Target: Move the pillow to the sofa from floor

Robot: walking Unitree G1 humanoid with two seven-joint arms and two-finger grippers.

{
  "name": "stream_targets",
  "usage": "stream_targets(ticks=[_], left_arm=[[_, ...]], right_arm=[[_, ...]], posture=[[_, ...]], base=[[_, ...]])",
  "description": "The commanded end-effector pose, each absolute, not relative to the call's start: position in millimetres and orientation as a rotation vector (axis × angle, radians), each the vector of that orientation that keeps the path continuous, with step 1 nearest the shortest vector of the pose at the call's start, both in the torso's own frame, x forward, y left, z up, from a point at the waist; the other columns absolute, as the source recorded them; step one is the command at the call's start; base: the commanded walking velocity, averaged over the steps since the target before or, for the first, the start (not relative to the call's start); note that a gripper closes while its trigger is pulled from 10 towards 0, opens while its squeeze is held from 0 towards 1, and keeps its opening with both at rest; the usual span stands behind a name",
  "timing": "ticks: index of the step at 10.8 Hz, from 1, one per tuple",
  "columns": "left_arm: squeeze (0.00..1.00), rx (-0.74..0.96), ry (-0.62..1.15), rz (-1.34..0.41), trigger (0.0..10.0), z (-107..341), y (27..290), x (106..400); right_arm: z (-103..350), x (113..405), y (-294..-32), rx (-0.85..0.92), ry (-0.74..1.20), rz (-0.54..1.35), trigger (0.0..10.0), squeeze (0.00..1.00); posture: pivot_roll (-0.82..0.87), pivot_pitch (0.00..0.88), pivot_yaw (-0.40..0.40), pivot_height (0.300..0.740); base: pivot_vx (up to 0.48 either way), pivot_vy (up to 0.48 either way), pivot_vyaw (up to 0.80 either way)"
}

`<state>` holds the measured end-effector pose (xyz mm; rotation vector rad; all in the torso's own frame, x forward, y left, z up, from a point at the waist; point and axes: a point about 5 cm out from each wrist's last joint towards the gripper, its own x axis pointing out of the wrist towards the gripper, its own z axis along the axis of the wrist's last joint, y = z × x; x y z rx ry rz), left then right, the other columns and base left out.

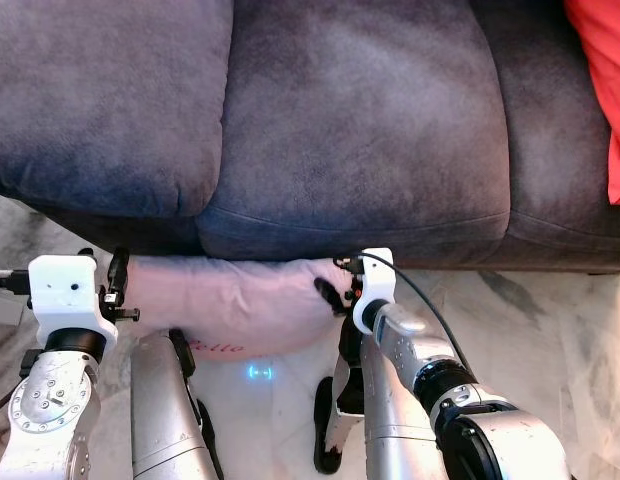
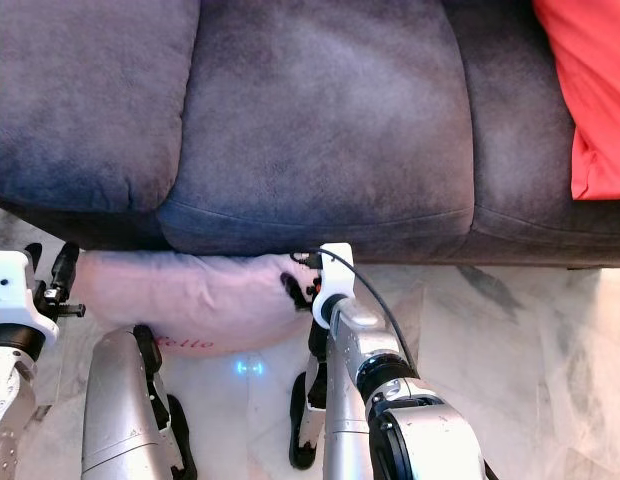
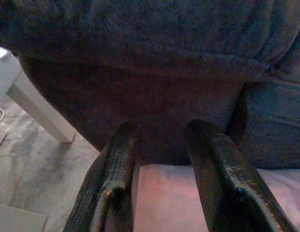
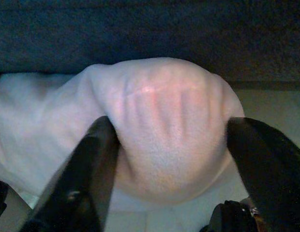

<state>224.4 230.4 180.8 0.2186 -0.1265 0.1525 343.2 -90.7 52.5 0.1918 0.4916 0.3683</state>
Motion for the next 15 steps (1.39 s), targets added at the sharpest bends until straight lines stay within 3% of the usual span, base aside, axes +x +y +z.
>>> stream_targets(ticks=[1, 15], left_arm=[[0.00, 0.200, -0.101, 0.150, 10.0, 177.3, 228.9, 218.8], [0.00, 0.186, -0.040, 0.128, 10.0, 174.9, 222.9, 218.9]], right_arm=[[42.8, 336.7, -95.1, 0.207, 0.520, 0.344, 0.0, 0.00], [43.1, 336.3, -94.0, 0.215, 0.500, 0.324, 0.0, 0.00]], posture=[[0.13, 0.464, -0.175, 0.505], [0.13, 0.451, -0.157, 0.505]], base=[[0.000, 0.000, 0.00], [0.000, 0.000, 0.00]])
